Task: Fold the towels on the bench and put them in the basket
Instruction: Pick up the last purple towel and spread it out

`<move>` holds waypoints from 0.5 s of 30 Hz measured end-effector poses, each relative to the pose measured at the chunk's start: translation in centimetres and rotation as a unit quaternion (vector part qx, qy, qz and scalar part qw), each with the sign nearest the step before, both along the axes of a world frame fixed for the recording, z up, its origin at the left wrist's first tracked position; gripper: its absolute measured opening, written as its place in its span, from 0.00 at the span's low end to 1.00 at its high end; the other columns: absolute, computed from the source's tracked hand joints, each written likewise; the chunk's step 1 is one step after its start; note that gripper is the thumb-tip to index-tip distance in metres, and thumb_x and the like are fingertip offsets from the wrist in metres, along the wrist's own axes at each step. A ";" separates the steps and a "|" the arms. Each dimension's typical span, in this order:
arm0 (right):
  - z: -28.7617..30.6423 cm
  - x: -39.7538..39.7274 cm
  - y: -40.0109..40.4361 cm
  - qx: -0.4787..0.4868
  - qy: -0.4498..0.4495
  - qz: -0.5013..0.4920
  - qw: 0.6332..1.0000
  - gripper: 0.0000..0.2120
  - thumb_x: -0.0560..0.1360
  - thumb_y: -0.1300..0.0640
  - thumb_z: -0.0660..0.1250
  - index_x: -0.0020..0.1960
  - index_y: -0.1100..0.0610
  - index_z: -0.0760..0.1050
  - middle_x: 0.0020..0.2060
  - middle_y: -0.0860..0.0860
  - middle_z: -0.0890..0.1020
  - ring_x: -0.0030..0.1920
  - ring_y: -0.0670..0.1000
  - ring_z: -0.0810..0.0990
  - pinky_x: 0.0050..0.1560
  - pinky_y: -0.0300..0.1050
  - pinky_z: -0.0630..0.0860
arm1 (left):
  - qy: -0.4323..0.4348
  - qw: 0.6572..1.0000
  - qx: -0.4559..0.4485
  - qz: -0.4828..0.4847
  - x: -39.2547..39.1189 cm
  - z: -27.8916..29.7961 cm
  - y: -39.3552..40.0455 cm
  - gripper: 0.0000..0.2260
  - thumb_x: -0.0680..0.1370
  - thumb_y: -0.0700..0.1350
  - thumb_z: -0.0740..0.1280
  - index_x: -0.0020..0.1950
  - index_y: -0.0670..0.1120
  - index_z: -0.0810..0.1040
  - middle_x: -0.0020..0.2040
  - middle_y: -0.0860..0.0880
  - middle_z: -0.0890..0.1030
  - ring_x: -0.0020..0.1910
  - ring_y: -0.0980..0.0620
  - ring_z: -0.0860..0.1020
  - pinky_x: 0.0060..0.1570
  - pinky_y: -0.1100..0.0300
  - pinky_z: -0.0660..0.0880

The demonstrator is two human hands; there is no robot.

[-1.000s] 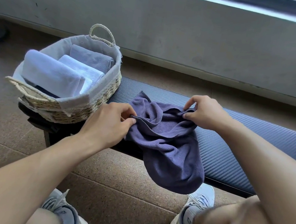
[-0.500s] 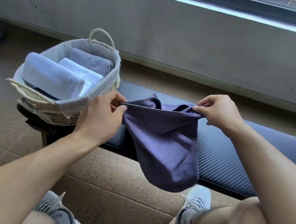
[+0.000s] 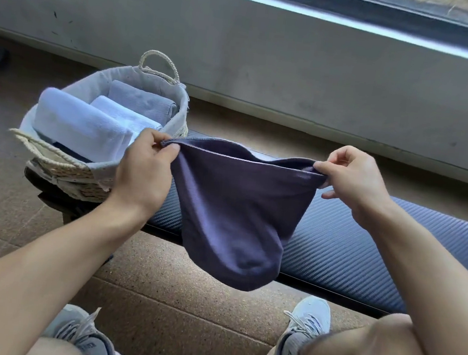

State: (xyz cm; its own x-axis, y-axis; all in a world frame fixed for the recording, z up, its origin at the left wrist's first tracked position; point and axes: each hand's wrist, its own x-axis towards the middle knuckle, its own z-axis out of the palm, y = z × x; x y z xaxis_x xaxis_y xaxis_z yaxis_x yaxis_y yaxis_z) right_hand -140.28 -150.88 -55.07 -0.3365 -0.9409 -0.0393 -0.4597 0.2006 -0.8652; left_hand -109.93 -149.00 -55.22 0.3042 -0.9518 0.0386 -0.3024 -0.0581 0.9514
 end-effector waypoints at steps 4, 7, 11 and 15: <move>0.4 -0.5 -0.2 -0.014 0.065 0.087 0.994 0.08 0.74 0.66 0.59 0.44 0.55 0.74 0.34 0.54 0.79 0.31 0.50 0.79 0.29 0.46 0.78 | 0.040 0.999 -0.017 0.018 0.2 0.4 -0.2 0.04 0.70 0.53 0.66 0.42 0.55 0.76 0.42 0.52 0.79 0.47 0.47 0.77 0.59 0.42 0.76; 0.4 -1.1 0.1 0.012 0.091 0.193 0.977 0.13 0.76 0.69 0.57 0.40 0.56 0.76 0.33 0.55 0.76 0.32 0.50 0.78 0.30 0.47 0.79 | 0.018 0.999 -0.025 0.026 0.4 0.5 -0.3 0.05 0.72 0.51 0.66 0.44 0.52 0.78 0.39 0.54 0.79 0.45 0.49 0.76 0.48 0.52 0.70; 0.5 -2.0 0.3 0.094 0.113 0.239 0.960 0.17 0.76 0.69 0.55 0.39 0.58 0.80 0.32 0.50 0.82 0.35 0.51 0.81 0.38 0.50 0.80 | -0.073 0.996 -0.027 0.032 0.5 0.4 -0.4 0.03 0.80 0.43 0.66 0.53 0.47 0.78 0.36 0.56 0.77 0.44 0.50 0.73 0.41 0.61 0.62; 0.3 -2.7 0.7 0.163 0.181 0.277 0.930 0.15 0.77 0.64 0.62 0.44 0.50 0.84 0.42 0.45 0.87 0.41 0.47 0.87 0.46 0.49 0.81 | -0.138 0.990 0.013 0.005 0.9 -0.3 -0.9 0.03 0.81 0.43 0.65 0.53 0.46 0.76 0.37 0.55 0.76 0.47 0.48 0.73 0.44 0.62 0.61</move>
